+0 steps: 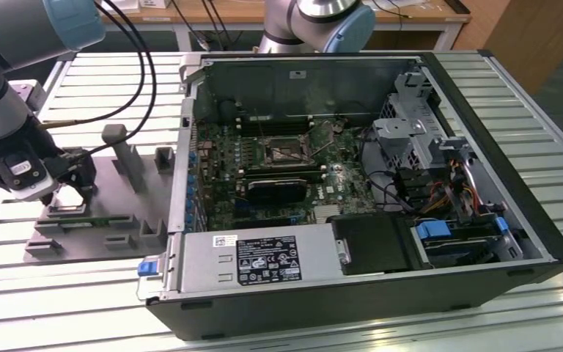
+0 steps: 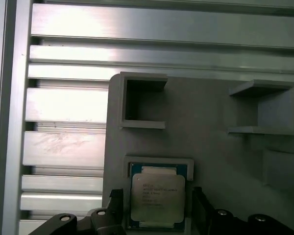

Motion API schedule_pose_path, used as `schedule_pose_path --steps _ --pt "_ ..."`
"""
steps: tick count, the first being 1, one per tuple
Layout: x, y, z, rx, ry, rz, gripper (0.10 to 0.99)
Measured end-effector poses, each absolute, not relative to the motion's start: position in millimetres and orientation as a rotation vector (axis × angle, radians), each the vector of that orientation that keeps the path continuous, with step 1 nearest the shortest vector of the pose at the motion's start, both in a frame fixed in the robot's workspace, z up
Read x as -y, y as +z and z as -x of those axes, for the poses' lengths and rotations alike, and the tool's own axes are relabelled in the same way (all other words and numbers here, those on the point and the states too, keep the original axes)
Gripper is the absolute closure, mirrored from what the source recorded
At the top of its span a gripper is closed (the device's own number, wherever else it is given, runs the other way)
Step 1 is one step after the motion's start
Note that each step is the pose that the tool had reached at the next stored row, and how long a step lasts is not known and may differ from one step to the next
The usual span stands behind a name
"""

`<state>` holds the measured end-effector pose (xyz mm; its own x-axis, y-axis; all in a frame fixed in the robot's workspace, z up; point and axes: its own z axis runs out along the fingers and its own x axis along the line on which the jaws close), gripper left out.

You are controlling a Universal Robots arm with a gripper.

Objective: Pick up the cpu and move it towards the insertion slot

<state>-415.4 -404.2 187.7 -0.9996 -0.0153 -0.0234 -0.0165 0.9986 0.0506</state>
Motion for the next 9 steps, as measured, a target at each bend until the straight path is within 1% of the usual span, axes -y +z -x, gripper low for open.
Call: schedule_pose_path --steps 9 --pt "404.0 184.4 415.4 -3.117 0.080 0.000 0.424"
